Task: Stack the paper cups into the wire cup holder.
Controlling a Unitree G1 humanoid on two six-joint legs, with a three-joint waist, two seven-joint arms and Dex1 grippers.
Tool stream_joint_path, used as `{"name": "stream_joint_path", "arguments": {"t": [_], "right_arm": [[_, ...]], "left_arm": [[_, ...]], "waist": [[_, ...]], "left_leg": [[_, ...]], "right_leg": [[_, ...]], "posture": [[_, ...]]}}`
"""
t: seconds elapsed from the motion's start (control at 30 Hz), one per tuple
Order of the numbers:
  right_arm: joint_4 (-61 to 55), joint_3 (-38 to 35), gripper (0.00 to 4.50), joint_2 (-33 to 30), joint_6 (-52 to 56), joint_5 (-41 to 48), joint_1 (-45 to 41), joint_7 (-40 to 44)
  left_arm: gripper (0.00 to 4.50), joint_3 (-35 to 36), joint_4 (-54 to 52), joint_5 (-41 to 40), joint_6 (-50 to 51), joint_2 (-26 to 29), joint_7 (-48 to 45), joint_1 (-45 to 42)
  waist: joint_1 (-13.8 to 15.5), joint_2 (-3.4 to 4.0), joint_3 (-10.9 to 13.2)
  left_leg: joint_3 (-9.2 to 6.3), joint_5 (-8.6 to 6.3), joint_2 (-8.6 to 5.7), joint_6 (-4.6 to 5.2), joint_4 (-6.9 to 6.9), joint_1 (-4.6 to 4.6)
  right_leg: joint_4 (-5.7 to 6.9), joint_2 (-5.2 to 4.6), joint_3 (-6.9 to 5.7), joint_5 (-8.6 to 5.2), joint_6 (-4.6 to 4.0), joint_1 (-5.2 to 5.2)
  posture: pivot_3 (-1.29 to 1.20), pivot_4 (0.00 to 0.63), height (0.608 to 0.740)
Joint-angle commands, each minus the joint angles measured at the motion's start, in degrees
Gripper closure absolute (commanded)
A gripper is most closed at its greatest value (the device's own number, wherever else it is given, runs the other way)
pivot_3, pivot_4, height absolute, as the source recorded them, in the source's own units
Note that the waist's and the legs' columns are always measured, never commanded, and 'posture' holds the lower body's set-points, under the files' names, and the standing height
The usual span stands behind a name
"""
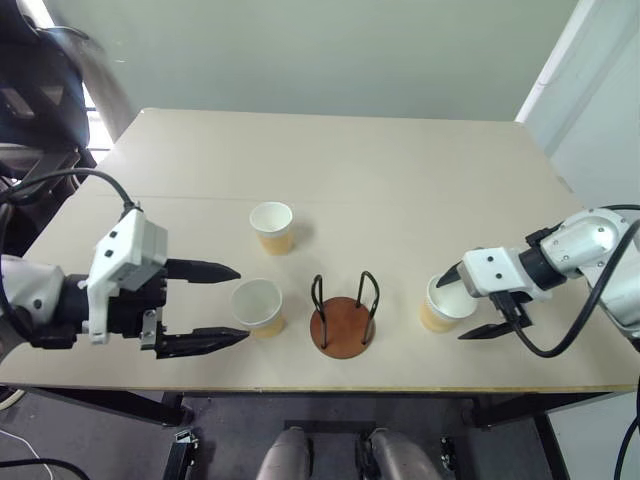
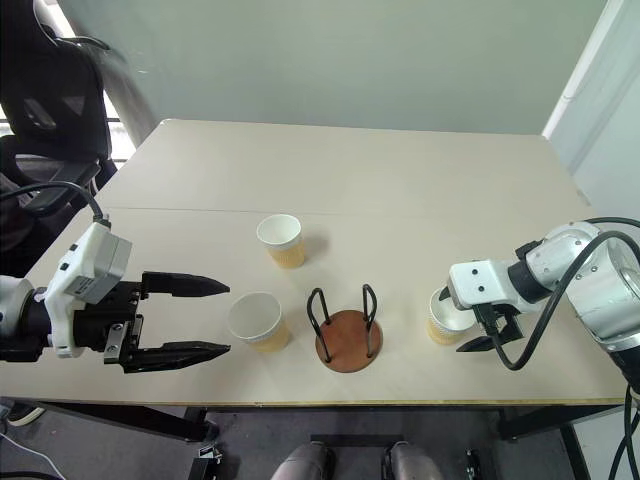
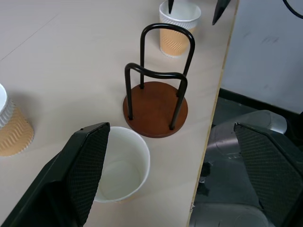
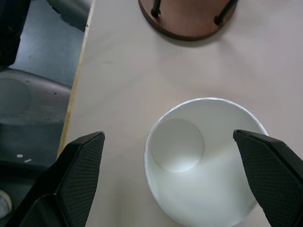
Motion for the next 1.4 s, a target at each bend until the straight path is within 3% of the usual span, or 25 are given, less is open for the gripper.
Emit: {"name": "stream_joint_path", "arguments": {"t": [0.03, 0.4, 0.6, 0.93, 1.13, 1.23, 1.4], "right_arm": [[0.19, -0.34, 0.57, -0.09, -1.51, -0.46, -0.38, 0.63], [-0.10, 0.82, 4.47, 1.03, -1.69, -2.18, 0.19, 0.76], [1.14, 0.94, 4.47, 1.76, -1.62, -1.93, -3.13, 2.48], [4.34, 1.69, 4.47, -0.33, -2.87, 22.39, -24.39, 4.58], [5.52, 6.56, 4.47, 3.20, -5.64, 29.53, -32.38, 4.58], [4.89, 8.33, 4.47, 5.46, -5.98, 30.82, -33.09, 4.58], [7.34, 9.85, 4.47, 11.69, -7.50, 24.60, -32.17, 4.58]], "left_arm": [[0.00, 2.74, -1.33, -0.14, -0.04, 0.23, -0.14, 0.67], [0.00, 3.55, -1.20, 0.10, -0.15, 0.65, -0.04, 1.26], [0.00, 4.19, -1.19, 0.30, -0.18, 0.53, 0.04, 1.66], [0.00, 7.13, 0.25, 2.77, -0.58, 0.43, -1.18, 4.66], [0.00, 5.90, -0.15, 3.13, -0.90, -0.15, -0.71, 4.80], [0.00, 5.97, -0.76, 2.79, -0.46, -0.34, -0.47, 4.84], [0.00, 6.98, -2.13, 2.29, 0.38, -0.72, -0.05, 5.87]], "waist": [[-0.01, 0.00, 0.00], [-0.05, 0.00, 0.00], [-0.08, 0.00, 0.00], [-0.25, 0.07, 0.04], [-0.31, 0.03, 0.02], [-0.39, 0.04, 0.02], [-0.44, 0.03, 0.02]], "left_leg": [[0.00, 0.00, 0.00, 0.00, 0.01, 0.01], [0.00, -0.01, 0.00, -0.01, 0.04, 0.03], [0.00, -0.01, 0.00, -0.01, 0.05, 0.02], [0.00, -0.02, -0.01, -0.01, -0.01, 0.00], [-0.06, -0.12, 0.00, 0.01, -0.04, 0.01], [-0.05, -0.12, 0.01, 0.01, -0.04, 0.00], [-0.06, -0.18, 0.04, 0.00, -0.01, 0.00]], "right_leg": [[0.01, 0.00, 0.00, 0.00, 0.00, 0.00], [0.01, 0.00, 0.00, 0.01, -0.04, 0.02], [0.01, 0.00, 0.00, 0.01, -0.04, 0.02], [0.02, 0.00, 0.00, -0.40, -0.61, -0.02], [0.02, 0.00, -0.03, -0.52, -0.68, -0.01], [0.04, 0.01, -0.03, -0.52, -0.70, -0.03], [0.07, 0.00, -0.06, -0.45, -0.81, -0.05]], "posture": [[0.00, 0.150, 0.740], [0.00, 0.150, 0.740], [0.00, 0.150, 0.740], [0.00, 0.150, 0.740], [0.00, 0.150, 0.740], [0.00, 0.150, 0.740], [0.00, 0.150, 0.740]]}}
